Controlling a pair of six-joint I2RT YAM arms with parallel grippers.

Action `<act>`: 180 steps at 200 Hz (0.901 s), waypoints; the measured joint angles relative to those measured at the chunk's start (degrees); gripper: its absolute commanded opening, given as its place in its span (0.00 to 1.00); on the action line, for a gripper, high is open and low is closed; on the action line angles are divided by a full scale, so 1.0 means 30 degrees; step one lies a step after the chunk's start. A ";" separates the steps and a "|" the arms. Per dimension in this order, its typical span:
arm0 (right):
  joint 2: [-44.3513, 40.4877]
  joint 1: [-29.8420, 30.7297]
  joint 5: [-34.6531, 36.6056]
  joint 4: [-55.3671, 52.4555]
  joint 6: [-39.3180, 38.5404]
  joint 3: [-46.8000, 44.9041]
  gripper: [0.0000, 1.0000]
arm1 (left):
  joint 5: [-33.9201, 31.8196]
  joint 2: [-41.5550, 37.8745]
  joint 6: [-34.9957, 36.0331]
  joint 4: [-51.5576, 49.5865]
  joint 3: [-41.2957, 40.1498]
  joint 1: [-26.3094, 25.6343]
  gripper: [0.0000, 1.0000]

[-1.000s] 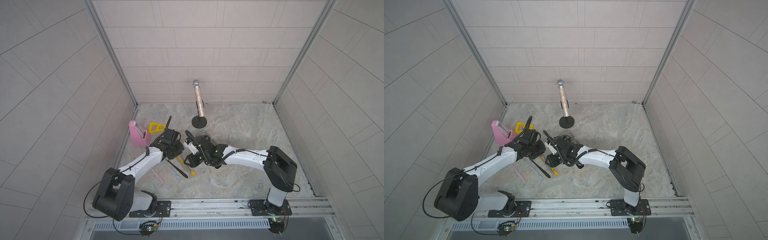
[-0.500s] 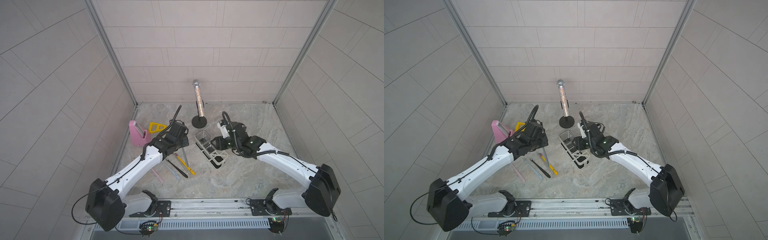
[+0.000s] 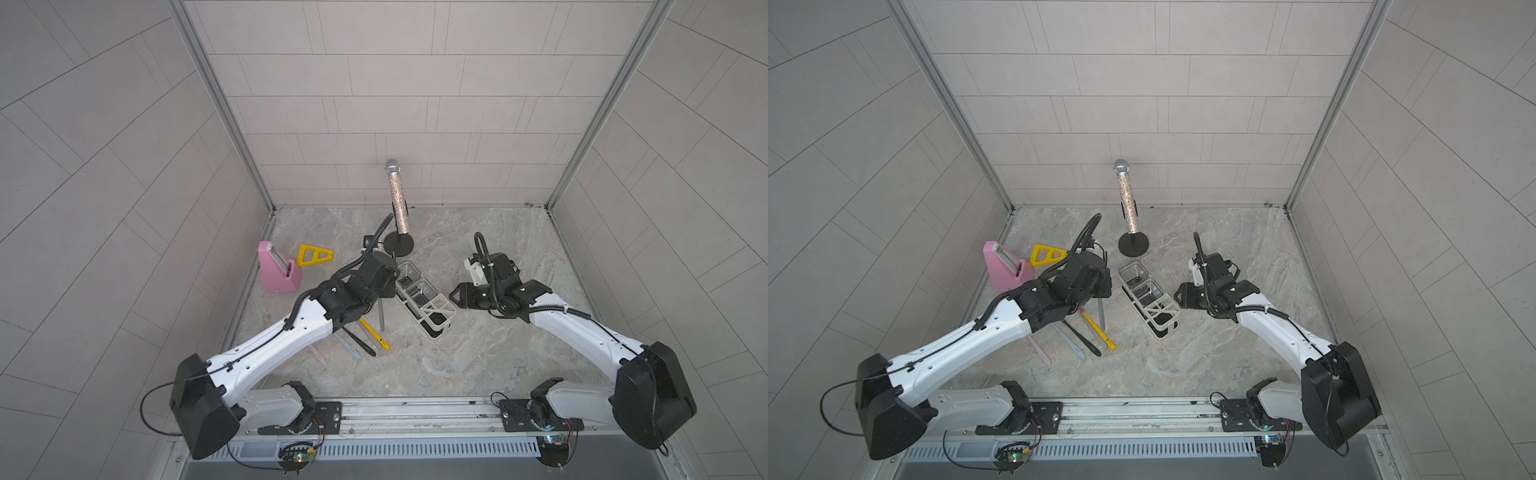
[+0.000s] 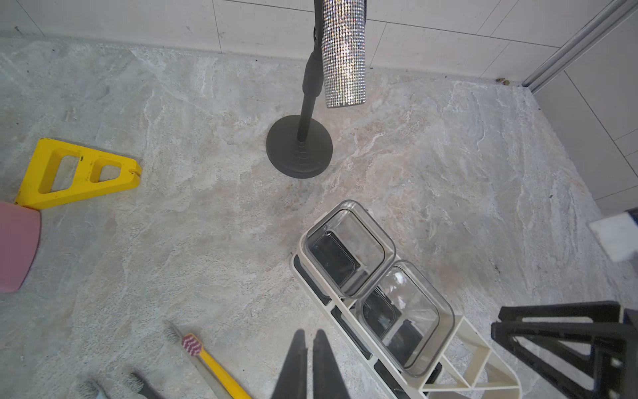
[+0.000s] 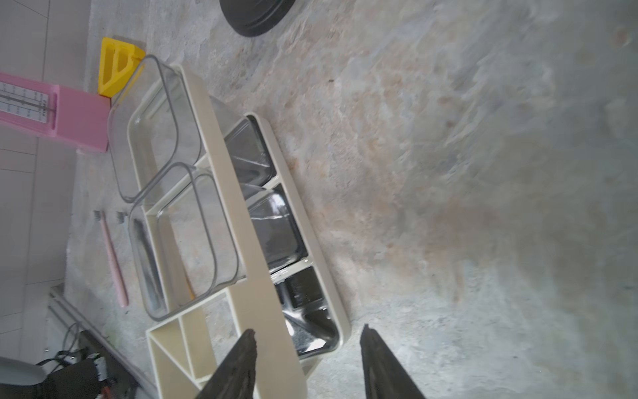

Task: Place the toothbrush into the toothbrush holder
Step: Adjust the toothbrush holder at the center of the board.

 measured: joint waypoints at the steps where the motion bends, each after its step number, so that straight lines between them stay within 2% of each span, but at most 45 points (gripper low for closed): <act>1: -0.0015 0.0058 -0.0036 0.0058 0.0007 -0.0044 0.44 | -0.0029 0.0000 0.0007 0.0015 0.0000 -0.0015 0.00; 44: -0.0656 0.1909 -0.0612 0.1413 0.1377 -0.1639 0.36 | -0.0532 -0.0197 0.0226 0.0313 0.0000 -0.0481 0.00; 97: -0.0656 0.4160 -0.0306 0.2929 0.2878 -0.1923 0.35 | -0.0933 -0.0816 0.0262 0.0765 -0.0080 -0.0750 0.00; 125: -0.0503 0.5348 0.0102 0.3395 0.3140 -0.1916 0.40 | -0.1166 -0.1333 0.0270 0.1122 -0.0197 -0.1020 0.00; 151: -0.0670 0.5457 0.0896 0.2798 0.2725 -0.1734 0.46 | -0.1392 -0.1727 0.0357 0.1661 -0.0328 -0.1552 0.00; 180: -0.2492 0.5391 0.1202 0.1996 0.1632 -0.1115 0.55 | -0.0954 -0.2091 0.0423 0.2805 -0.0838 -0.2004 0.00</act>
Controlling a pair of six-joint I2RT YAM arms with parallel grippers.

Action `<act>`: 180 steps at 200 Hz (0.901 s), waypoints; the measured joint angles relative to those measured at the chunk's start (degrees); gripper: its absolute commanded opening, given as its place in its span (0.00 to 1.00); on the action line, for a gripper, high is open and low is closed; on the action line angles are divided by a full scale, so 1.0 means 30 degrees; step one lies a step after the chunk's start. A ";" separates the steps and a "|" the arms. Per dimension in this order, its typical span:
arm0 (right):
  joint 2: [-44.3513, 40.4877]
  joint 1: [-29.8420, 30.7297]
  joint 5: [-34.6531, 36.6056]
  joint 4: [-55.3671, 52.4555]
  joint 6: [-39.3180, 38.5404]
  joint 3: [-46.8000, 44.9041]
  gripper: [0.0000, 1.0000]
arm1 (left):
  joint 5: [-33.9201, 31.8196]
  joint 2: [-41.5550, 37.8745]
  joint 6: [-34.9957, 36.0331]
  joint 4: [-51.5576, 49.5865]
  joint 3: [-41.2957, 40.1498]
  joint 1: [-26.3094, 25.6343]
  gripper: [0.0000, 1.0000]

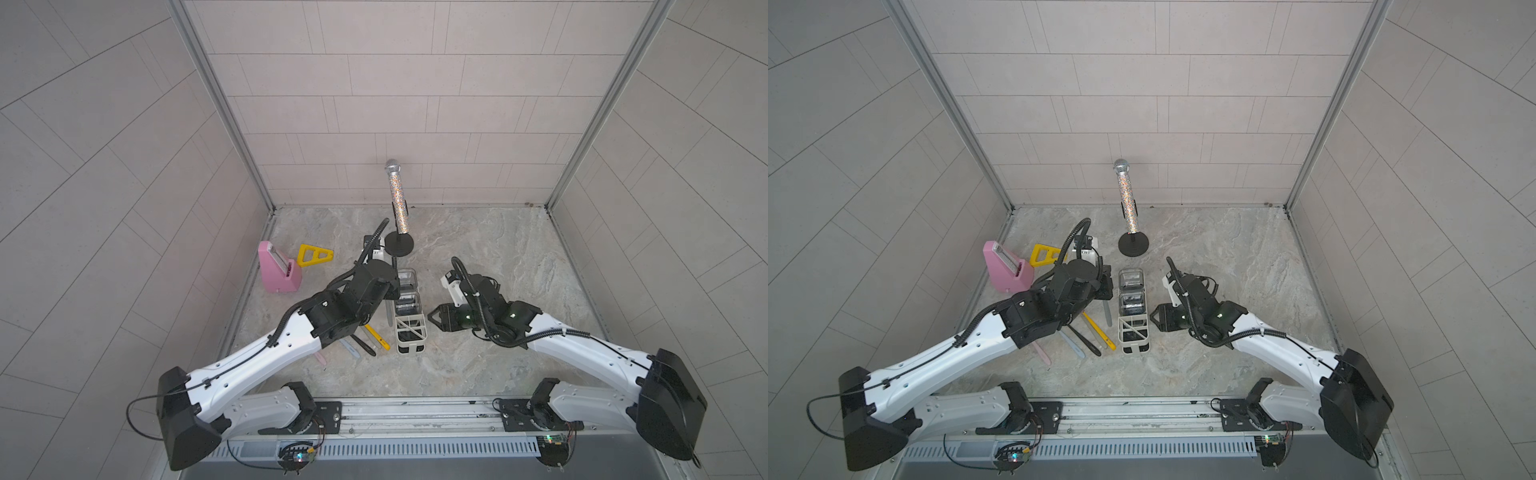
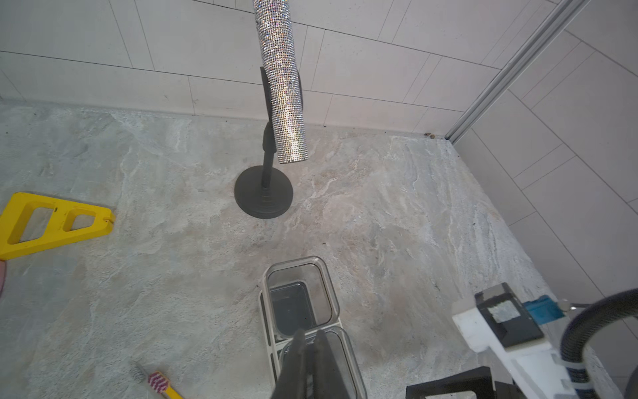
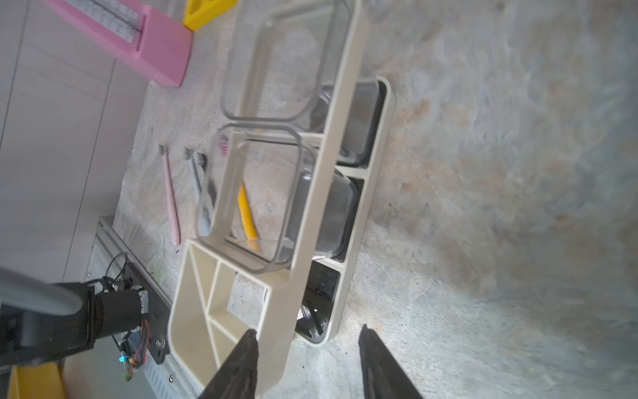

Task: Place the toothbrush into the toothbrush holder
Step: Adjust the toothbrush holder at the center of the board, then place the toothbrush in the toothbrush holder.

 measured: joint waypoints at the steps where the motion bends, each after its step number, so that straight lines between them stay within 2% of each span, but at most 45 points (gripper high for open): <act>1: -0.0058 0.0000 -0.0007 -0.0007 0.0000 0.0029 0.55 | 0.0066 -0.0015 -0.0007 0.0066 -0.0036 -0.0015 0.00; 47: -0.2127 -0.0102 -0.1260 -0.0029 -0.1705 0.2506 0.59 | 0.3351 -0.0364 -0.0080 0.2484 -0.1428 -0.0204 0.00; 119: -0.2280 -0.1974 -0.3657 -0.0036 -0.1989 0.3075 0.60 | 1.0499 -0.1275 -0.0364 0.5523 -0.3432 -0.0204 0.00; 180: -0.1632 -0.2594 -0.5938 0.0415 -0.1953 0.4605 0.62 | 1.4557 -0.0845 -0.0160 0.6135 -0.3439 -0.0211 0.00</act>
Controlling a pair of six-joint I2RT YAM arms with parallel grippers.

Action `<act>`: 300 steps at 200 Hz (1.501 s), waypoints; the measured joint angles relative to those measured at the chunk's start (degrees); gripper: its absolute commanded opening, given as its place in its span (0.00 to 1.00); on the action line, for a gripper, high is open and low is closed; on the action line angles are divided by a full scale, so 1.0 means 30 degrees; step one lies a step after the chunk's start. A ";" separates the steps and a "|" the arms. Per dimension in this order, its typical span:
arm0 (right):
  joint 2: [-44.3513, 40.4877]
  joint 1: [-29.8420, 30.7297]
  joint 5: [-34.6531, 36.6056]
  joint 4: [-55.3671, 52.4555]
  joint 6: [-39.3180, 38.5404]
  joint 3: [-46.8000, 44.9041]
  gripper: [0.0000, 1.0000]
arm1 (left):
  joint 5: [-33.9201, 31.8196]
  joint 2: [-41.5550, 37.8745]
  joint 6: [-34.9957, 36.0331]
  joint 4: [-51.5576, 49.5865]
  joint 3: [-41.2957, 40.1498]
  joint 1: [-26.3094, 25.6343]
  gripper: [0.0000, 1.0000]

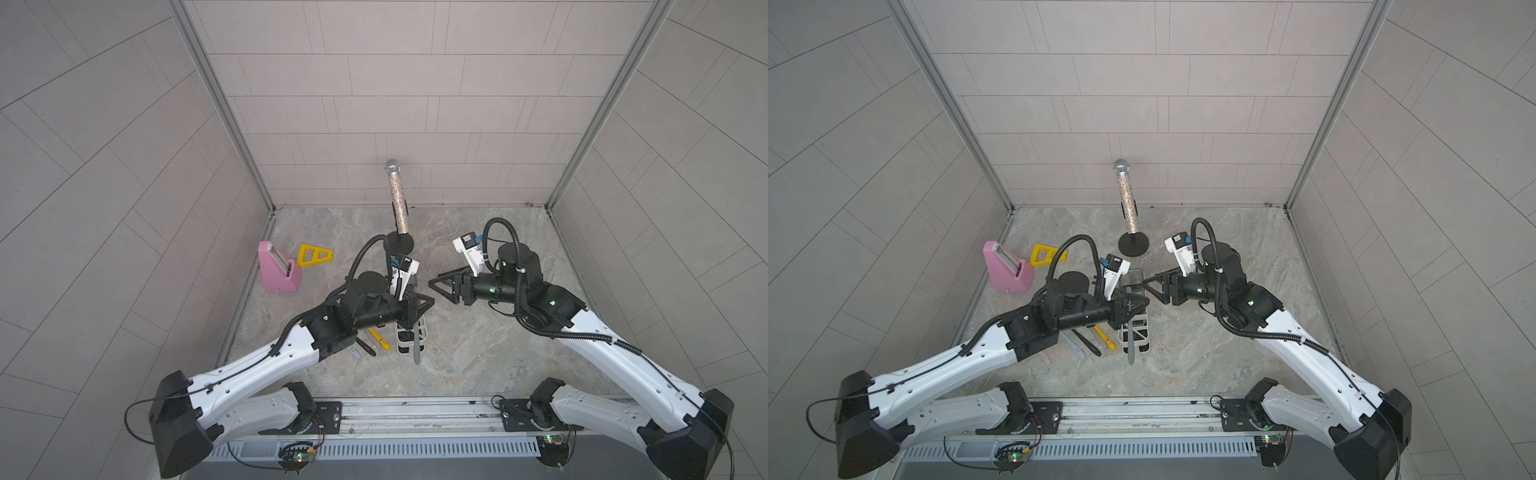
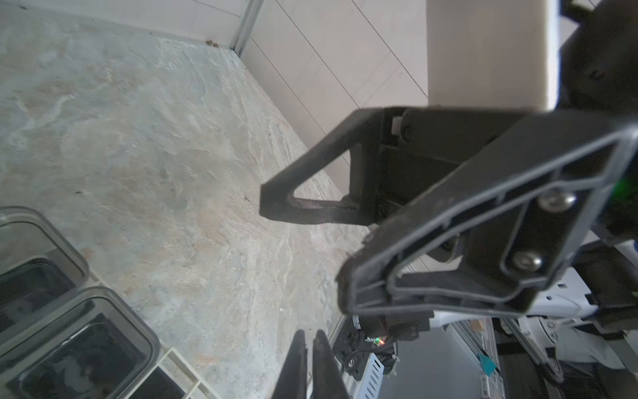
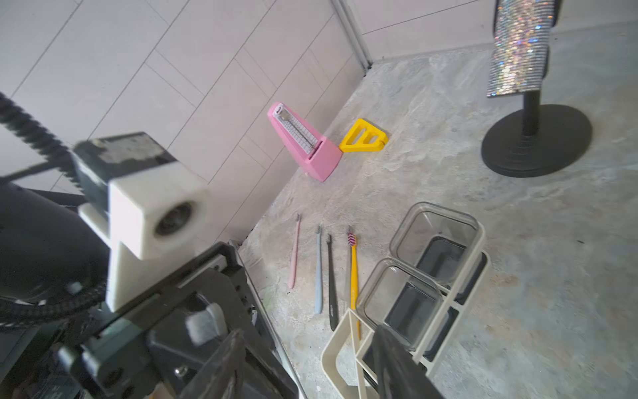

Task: Place the toothbrush into the toothbrush holder
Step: Place the toothbrush in the toothbrush holder.

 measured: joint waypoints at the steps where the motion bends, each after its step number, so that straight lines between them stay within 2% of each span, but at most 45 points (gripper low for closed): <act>1: 0.0015 0.0000 -0.0015 0.0015 0.0007 0.0007 0.62 | 0.0080 0.0036 0.0007 -0.0007 0.0000 0.0000 0.00; 25: 0.0160 0.0000 -0.0299 0.0044 0.0044 -0.0007 0.62 | 0.0525 0.0350 0.0117 -0.0160 0.0000 0.0000 0.00; 44: 0.0051 0.0000 -0.0182 0.0036 0.0015 -0.0138 0.62 | -0.0415 0.0226 0.0466 -0.0503 0.0000 0.0000 0.00; 106: -0.1945 0.0000 0.1413 -0.0204 0.0066 -0.3308 0.62 | -0.9945 -0.1355 0.2317 -0.0561 -0.0444 -0.0036 0.00; 144: -0.2856 0.0000 0.2251 -0.0197 0.0066 -0.4495 0.62 | -1.3318 -0.1107 0.2790 0.2018 -0.1370 -0.0044 0.00; 178: -0.3169 0.0000 0.2827 0.0146 0.0073 -0.5479 0.62 | -1.4637 0.0051 0.2820 0.4284 -0.1814 -0.0321 0.00; 237: -0.3869 0.0000 0.4022 0.0882 0.0044 -0.6870 0.62 | -1.6298 0.0933 0.3315 0.6972 -0.2623 -0.1792 0.00; 300: -0.4226 0.0000 0.4510 0.1974 0.0160 -0.8357 0.62 | -1.7486 0.2943 0.4437 0.9173 -0.3104 -0.2127 0.00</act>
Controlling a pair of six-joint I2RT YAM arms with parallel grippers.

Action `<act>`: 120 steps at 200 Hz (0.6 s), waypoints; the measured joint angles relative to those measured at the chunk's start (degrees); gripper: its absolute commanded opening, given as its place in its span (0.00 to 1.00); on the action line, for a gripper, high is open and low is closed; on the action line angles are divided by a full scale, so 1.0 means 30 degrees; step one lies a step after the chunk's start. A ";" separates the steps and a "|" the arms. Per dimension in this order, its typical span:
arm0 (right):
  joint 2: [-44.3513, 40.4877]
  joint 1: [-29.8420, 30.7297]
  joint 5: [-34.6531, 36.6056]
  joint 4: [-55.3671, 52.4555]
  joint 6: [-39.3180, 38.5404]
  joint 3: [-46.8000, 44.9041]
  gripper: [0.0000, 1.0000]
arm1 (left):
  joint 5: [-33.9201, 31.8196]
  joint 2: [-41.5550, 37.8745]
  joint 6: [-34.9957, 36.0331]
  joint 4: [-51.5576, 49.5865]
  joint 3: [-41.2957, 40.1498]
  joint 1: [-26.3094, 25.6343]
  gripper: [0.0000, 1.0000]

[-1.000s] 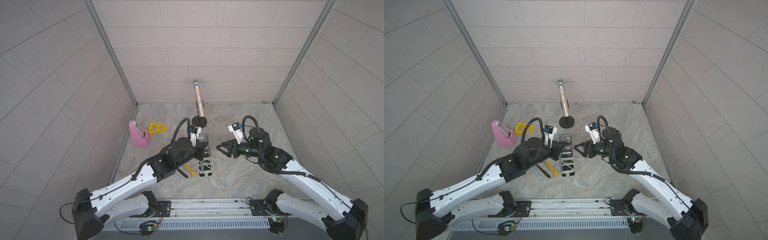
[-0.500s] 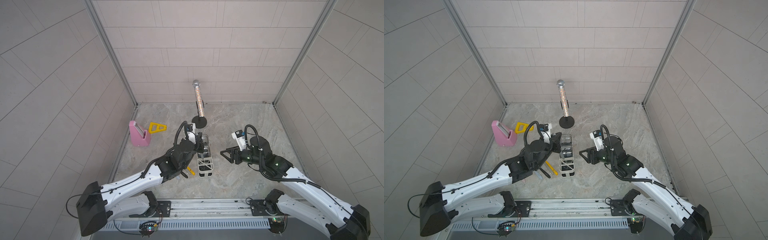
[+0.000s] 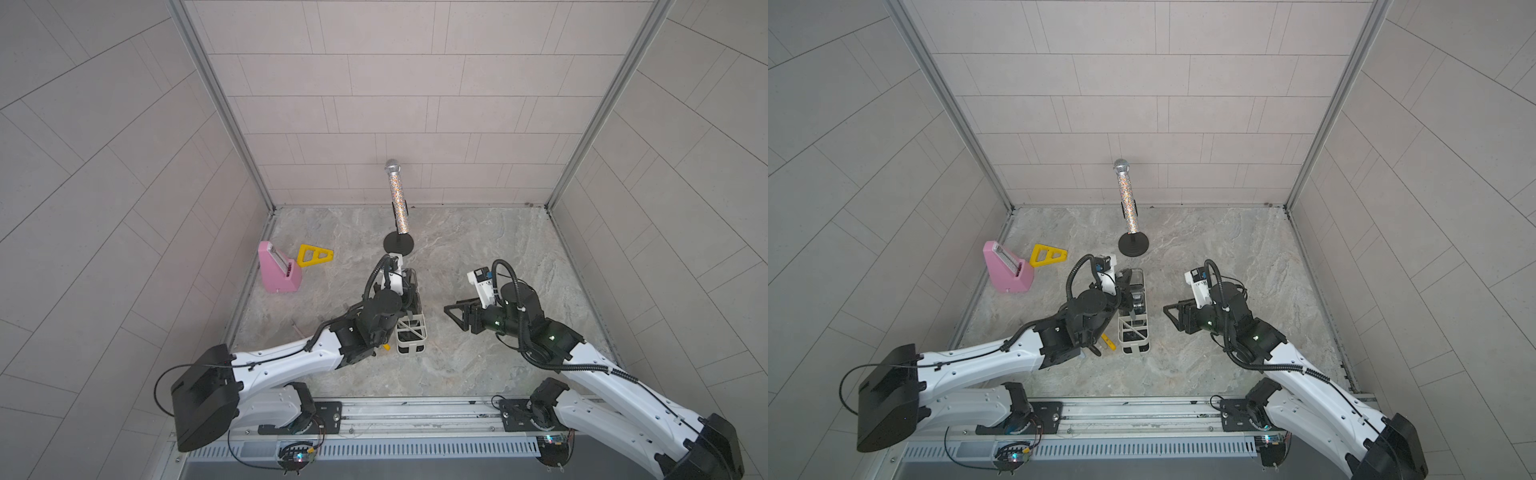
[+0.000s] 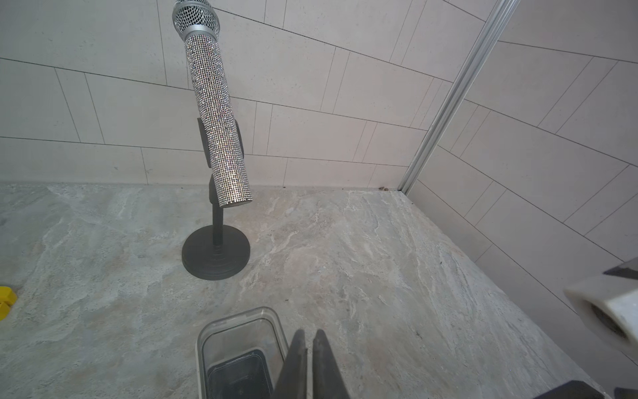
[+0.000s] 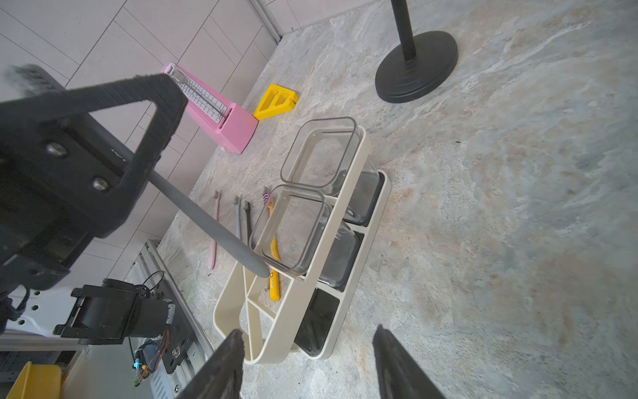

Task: Place the toothbrush into the toothbrush holder
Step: Place the toothbrush in the toothbrush holder.

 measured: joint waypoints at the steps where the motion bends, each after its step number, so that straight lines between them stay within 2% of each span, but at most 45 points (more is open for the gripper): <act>1: 0.0000 0.0000 0.0007 0.0000 0.0000 -0.0015 0.62 | -0.0022 0.0036 0.0029 0.0058 0.0000 -0.0015 0.00; 80: -0.0328 0.0000 0.0306 0.0605 0.0036 -0.0597 0.62 | -0.1537 0.2586 0.1042 0.2091 -0.0532 -0.1654 0.00; 120: -0.0539 0.0000 0.0401 0.0816 0.0051 -0.1071 0.62 | -0.2667 0.4299 0.1872 0.4277 -0.1464 -0.2550 0.00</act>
